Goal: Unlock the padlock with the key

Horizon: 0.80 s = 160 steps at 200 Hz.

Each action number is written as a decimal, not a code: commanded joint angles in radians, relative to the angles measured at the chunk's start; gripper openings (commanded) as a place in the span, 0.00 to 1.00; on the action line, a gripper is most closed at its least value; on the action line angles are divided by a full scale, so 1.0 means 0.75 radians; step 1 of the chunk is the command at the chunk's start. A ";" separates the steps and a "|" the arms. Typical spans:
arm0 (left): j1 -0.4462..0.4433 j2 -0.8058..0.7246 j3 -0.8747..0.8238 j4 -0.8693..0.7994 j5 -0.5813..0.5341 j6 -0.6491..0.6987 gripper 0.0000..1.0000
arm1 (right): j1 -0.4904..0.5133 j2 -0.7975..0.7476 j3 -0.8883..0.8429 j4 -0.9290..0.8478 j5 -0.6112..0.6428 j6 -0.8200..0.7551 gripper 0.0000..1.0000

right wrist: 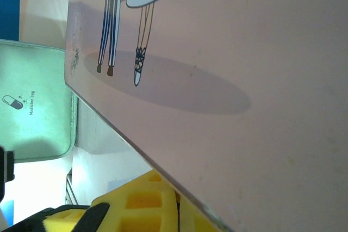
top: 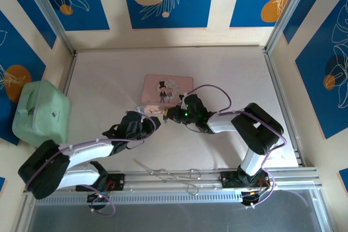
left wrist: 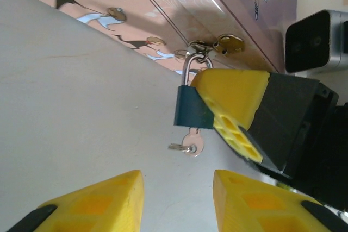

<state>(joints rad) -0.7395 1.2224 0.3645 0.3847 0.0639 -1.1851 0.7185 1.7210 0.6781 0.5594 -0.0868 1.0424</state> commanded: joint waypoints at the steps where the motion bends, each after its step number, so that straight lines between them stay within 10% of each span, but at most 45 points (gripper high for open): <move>1: 0.017 0.085 -0.026 0.258 0.093 -0.058 0.38 | 0.007 0.096 -0.076 -0.224 -0.136 0.127 0.00; 73: 0.040 0.261 -0.103 0.609 0.134 -0.080 0.21 | 0.004 0.108 -0.086 -0.173 -0.168 0.144 0.00; 160: 0.041 0.269 -0.180 0.742 0.132 -0.024 0.35 | -0.003 0.107 -0.113 -0.098 -0.189 0.169 0.00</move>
<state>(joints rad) -0.7181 1.3838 0.2729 0.8162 0.1467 -1.2137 0.7109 1.7321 0.6518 0.6399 -0.1078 1.0389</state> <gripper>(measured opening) 0.353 0.052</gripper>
